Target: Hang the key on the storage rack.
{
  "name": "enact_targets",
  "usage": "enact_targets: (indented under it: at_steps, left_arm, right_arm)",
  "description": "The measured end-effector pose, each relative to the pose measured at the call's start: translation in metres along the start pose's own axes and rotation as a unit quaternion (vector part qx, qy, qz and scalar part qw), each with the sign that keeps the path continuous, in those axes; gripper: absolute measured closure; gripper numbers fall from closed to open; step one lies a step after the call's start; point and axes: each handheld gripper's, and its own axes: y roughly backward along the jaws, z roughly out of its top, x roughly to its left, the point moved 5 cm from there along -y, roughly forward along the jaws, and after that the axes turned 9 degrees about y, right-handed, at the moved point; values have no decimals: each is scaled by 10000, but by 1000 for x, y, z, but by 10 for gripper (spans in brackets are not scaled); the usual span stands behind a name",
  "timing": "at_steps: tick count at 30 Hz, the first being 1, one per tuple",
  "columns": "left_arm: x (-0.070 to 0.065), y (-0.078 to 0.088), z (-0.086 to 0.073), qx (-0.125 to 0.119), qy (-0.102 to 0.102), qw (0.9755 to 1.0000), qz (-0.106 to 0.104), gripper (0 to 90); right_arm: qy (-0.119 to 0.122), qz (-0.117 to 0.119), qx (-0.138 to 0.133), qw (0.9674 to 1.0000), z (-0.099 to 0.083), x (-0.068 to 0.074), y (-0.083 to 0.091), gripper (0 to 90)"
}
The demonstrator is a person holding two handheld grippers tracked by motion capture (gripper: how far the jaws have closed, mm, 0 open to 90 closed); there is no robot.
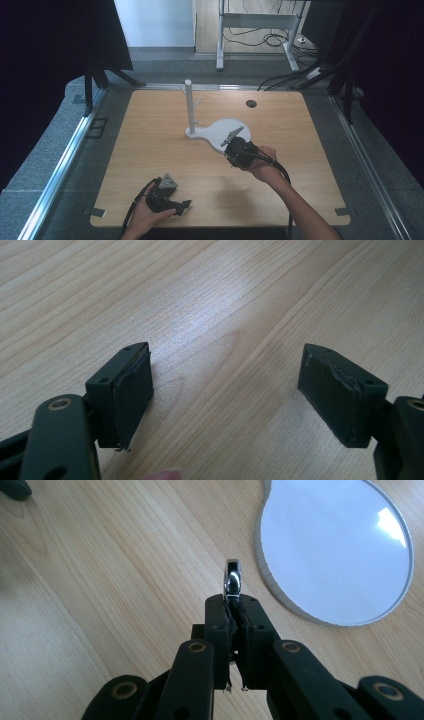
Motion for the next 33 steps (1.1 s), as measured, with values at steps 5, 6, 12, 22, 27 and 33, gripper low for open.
enact_targets:
  at_steps: [5, 6, 12, 22, 27, 33]
  left_arm:
    - [0, -1, 0, -5, -19, 10000, 11, 223]
    - [-1, -1, 0, -12, -22, 10000, 7, 222]
    - [-4, -3, 0, -26, -102, 9999, 29, 218]
    - [-5, -3, 0, -23, -115, 9999, 12, 217]
    - [-5, -3, 0, -35, -127, 9999, 13, 215]
    - [-6, -5, -1, -25, -278, 9996, 34, 195]
  right_arm:
    - [27, 4, 7, 10000, 1, 1, -2, 840]
    - [21, -5, 12, 10000, 2, 1, -2, 839]
    - [128, 75, -44, 9999, 6, 9, -2, 839]
    - [111, 35, -22, 9999, 8, 6, -3, 839]
    - [139, 28, -29, 9999, 9, 6, -4, 839]
    - [166, 31, 21, 9999, 9, 9, -8, 839]
